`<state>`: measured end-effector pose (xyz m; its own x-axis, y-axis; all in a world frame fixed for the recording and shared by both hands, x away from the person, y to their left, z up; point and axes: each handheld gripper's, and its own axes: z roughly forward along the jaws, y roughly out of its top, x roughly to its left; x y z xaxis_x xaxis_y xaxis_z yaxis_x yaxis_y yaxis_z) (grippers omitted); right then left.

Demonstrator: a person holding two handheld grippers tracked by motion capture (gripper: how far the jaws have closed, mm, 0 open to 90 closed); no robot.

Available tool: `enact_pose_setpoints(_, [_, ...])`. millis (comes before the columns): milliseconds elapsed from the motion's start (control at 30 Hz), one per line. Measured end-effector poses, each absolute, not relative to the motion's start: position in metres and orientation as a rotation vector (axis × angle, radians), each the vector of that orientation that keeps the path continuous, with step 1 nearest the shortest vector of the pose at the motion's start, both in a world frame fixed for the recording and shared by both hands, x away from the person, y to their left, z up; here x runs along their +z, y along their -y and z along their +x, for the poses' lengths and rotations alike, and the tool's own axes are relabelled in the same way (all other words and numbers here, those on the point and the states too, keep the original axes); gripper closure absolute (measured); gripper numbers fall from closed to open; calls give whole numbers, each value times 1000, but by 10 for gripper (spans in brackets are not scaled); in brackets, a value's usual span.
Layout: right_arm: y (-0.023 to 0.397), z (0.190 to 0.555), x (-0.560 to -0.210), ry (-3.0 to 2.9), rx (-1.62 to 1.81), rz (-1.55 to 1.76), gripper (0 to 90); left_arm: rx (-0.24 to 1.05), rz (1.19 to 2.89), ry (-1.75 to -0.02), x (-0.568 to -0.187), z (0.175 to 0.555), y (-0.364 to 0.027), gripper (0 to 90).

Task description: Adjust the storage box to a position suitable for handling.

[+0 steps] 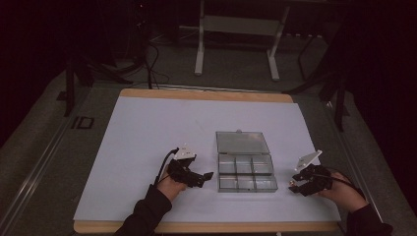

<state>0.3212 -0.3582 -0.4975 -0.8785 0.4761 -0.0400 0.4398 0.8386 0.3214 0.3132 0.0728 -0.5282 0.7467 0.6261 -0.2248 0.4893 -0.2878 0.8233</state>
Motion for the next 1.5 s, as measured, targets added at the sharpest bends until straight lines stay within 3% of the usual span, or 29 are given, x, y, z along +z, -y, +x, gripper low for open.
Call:
enact_pose_setpoints(500, [343, 332, -499, -2982, 247, 710, 572, 202, 1947, -833, -528, 304, -72, 19])
enact_pose_setpoints(533, [340, 332, -499, -2991, 229, 688, 651, 203, 1945, -832, -529, 304, -72, 19])
enact_pose_setpoints(733, [336, 329, -498, -3001, 197, 653, 752, 207, 1946, -828, -530, 301, -71, 19])
enact_pose_setpoints(800, [336, 330, -498, -2995, 190, 645, 842, 205, 1944, -824, -530, 301, -71, 19])
enact_pose_setpoints(1500, [335, 329, -474, -3018, 273, 583, 863, 212, 1924, -827, -531, 301, -74, 19])
